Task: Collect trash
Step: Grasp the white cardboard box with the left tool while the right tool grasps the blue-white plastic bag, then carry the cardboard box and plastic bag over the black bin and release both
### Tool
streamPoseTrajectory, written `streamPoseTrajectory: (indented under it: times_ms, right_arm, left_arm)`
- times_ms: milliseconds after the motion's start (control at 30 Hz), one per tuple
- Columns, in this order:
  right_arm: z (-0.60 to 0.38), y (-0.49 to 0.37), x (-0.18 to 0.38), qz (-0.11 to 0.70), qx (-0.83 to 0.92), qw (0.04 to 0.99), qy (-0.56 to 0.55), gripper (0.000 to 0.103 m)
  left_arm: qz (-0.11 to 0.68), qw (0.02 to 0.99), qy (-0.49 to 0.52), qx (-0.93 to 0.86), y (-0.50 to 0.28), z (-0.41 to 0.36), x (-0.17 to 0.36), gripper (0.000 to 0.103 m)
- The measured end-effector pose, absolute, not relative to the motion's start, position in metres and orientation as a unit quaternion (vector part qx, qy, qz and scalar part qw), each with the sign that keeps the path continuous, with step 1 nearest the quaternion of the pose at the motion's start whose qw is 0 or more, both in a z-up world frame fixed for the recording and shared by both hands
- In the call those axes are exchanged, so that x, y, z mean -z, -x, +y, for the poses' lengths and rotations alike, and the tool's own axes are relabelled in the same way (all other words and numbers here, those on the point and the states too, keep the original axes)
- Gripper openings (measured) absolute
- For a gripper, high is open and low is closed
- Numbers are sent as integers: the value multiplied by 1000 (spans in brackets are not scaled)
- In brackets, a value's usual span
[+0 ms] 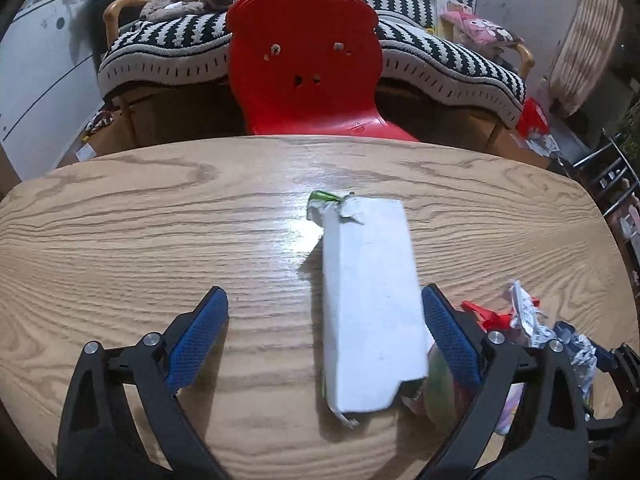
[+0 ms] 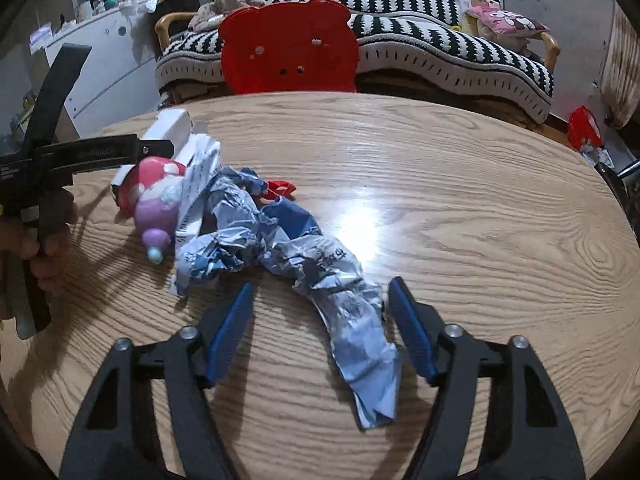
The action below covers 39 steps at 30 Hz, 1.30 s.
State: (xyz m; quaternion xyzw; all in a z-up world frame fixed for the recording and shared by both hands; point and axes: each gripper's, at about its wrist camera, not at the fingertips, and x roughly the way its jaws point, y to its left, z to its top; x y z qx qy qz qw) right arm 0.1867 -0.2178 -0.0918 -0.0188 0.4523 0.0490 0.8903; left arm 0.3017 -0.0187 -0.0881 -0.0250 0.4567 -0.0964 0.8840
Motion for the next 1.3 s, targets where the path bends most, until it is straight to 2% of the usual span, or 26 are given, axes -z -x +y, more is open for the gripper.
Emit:
streamPoseTrajectory:
  times_ms: [33, 67, 100, 133, 167, 333, 633, 867, 1033, 1300]
  right_arm:
    - [-217, -187, 91, 450, -50, 891, 23, 48]
    - [-217, -186, 91, 451, -55, 890, 20, 31]
    - [-217, -187, 90, 454, -57, 889, 16, 26]
    - [-217, -185, 88, 453, -55, 890, 16, 26]
    - [-217, -184, 86, 452, -53, 890, 19, 24]
    - [-225, -166, 68, 433, -36, 901, 7, 24]
    - [-249, -111, 28, 404, -17, 914, -7, 24]
    - [-284, -54, 5, 402, -11, 915, -25, 24]
    - [-318, -8, -7, 394, 9, 919, -27, 24]
    - [-394, 74, -12, 383, 66, 920, -42, 24]
  left_arm:
    - [455, 884, 31, 102, -302, -17, 89, 83]
    - [454, 884, 34, 108, -302, -17, 88, 71]
    - [453, 884, 34, 113, -301, -17, 87, 65]
    - [451, 883, 34, 121, -299, -17, 86, 52]
    - [450, 884, 33, 124, -296, -17, 83, 42]
    - [434, 894, 13, 111, -280, -16, 71, 39]
    - [395, 917, 24, 49, -245, 16, 30, 38]
    - [391, 919, 11, 47, -186, 16, 0, 38]
    - [391, 916, -1, 85, -129, -19, -11, 38]
    - [377, 903, -47, 201, -39, -145, -13, 38]
